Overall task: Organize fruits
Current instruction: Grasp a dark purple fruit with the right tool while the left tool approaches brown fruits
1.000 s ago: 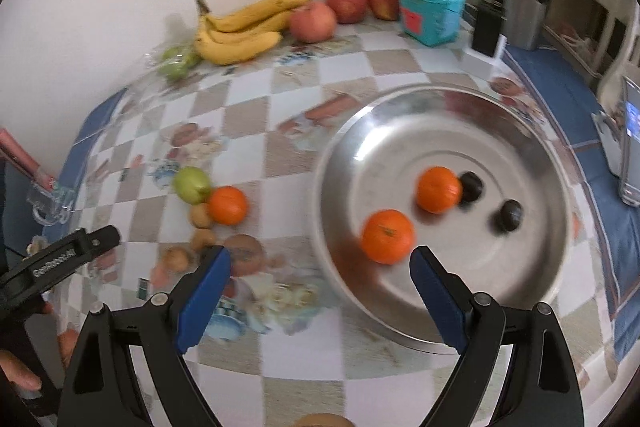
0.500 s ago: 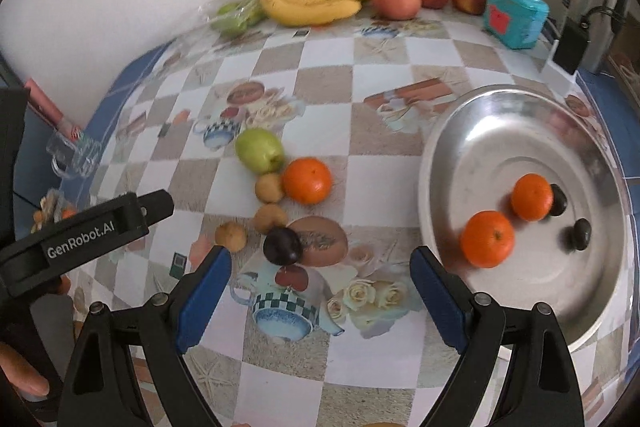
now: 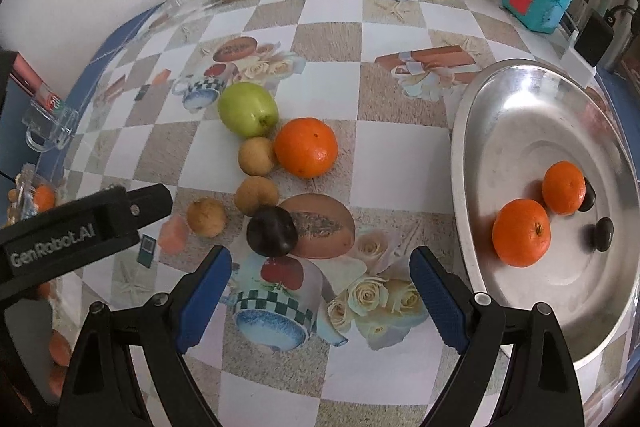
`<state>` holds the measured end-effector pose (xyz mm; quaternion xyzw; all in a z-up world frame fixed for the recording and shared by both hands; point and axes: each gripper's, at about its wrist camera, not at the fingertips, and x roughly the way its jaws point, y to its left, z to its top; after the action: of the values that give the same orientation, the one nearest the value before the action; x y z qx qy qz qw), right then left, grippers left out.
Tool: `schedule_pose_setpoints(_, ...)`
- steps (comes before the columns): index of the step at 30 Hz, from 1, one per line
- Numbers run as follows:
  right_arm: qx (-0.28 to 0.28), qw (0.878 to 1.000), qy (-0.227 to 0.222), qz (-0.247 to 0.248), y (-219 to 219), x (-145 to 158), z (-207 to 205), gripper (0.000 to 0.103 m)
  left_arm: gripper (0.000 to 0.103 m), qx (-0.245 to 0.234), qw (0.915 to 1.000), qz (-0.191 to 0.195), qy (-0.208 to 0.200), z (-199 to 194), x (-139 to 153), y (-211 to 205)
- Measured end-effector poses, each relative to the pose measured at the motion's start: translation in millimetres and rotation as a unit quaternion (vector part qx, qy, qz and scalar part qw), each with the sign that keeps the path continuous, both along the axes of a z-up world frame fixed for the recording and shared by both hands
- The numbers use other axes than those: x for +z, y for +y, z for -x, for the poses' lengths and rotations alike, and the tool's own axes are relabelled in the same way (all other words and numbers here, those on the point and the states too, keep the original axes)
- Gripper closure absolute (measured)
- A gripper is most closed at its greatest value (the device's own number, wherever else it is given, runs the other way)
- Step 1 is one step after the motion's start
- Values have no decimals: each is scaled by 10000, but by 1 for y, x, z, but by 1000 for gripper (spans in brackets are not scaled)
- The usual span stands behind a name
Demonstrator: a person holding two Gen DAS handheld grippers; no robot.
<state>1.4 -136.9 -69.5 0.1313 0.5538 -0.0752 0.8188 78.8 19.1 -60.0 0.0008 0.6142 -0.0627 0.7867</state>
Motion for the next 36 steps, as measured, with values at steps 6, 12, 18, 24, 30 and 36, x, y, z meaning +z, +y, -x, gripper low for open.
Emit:
schedule_pose_setpoints(6,-41,10000,-1,66,-4,-4,-1,13,1,42,9999,151,17,-2,-1,-1)
schedule_pose_setpoints(12,31,9999,-49,127,-1,-3,-4,20,5,54,9997,244,-19,-2,1,0)
schedule_pose_setpoints(18,257,9996,-98,56,8,-4,-11,32,12,31,9992,385,-37,-1,5,-2)
schedule_pose_setpoints(24,494,9987,-59,145,17,-5,-13,46,22,-31,9989,462,54,-2,2,-5)
schedule_pose_setpoints(30,542,9984,-170,21,17,-1,-13,62,28,-59,9982,583,151,-2,1,-7)
schedule_pose_setpoints(36,646,9977,-216,-62,21,1,-14,75,28,3,9975,671,208,-3,0,-6)
